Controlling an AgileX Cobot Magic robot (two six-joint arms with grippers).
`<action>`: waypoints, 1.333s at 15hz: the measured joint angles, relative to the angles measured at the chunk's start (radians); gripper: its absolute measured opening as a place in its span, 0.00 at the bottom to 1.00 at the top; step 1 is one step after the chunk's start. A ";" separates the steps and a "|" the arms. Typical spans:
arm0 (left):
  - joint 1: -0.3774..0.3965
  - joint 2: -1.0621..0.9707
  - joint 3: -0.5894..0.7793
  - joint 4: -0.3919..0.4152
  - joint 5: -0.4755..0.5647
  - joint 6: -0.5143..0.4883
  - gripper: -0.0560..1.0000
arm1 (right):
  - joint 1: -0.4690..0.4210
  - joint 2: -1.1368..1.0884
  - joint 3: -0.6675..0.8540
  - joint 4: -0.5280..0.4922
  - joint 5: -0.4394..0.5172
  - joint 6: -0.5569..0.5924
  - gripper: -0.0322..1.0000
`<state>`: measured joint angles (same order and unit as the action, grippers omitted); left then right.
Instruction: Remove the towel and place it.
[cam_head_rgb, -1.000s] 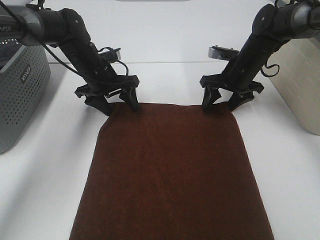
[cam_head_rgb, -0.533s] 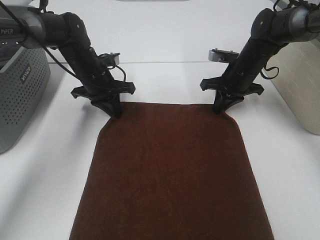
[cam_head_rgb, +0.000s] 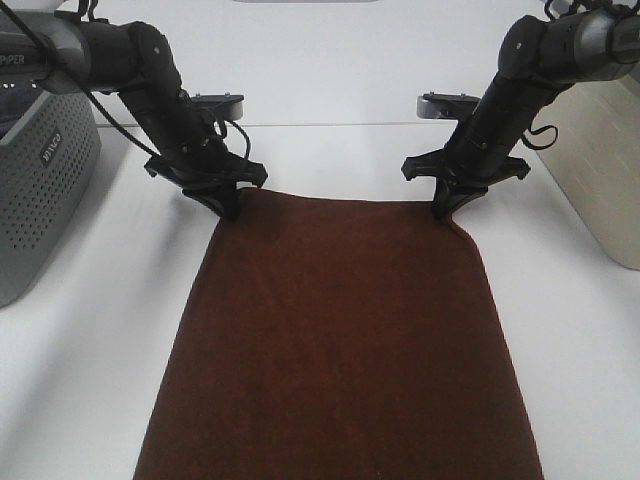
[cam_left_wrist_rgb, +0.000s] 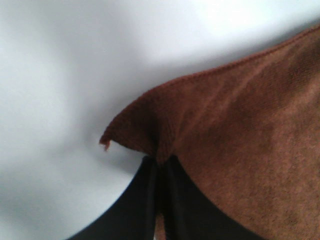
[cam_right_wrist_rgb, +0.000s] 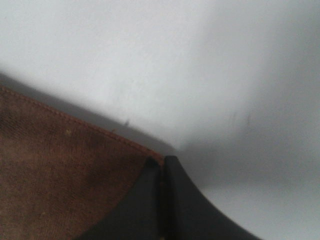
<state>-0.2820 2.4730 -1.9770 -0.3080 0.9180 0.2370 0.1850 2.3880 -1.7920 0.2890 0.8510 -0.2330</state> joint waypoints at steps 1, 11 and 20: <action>0.000 -0.009 0.000 0.009 -0.033 0.000 0.05 | 0.000 0.009 -0.025 -0.015 -0.002 0.000 0.04; 0.000 -0.020 -0.109 0.114 -0.215 0.000 0.05 | 0.000 0.014 -0.267 -0.067 -0.112 -0.076 0.04; 0.000 -0.020 -0.126 0.156 -0.488 0.000 0.05 | 0.000 0.014 -0.268 -0.053 -0.365 -0.165 0.04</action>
<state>-0.2820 2.4530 -2.1030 -0.1520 0.4300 0.2370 0.1850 2.4020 -2.0600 0.2360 0.4860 -0.3980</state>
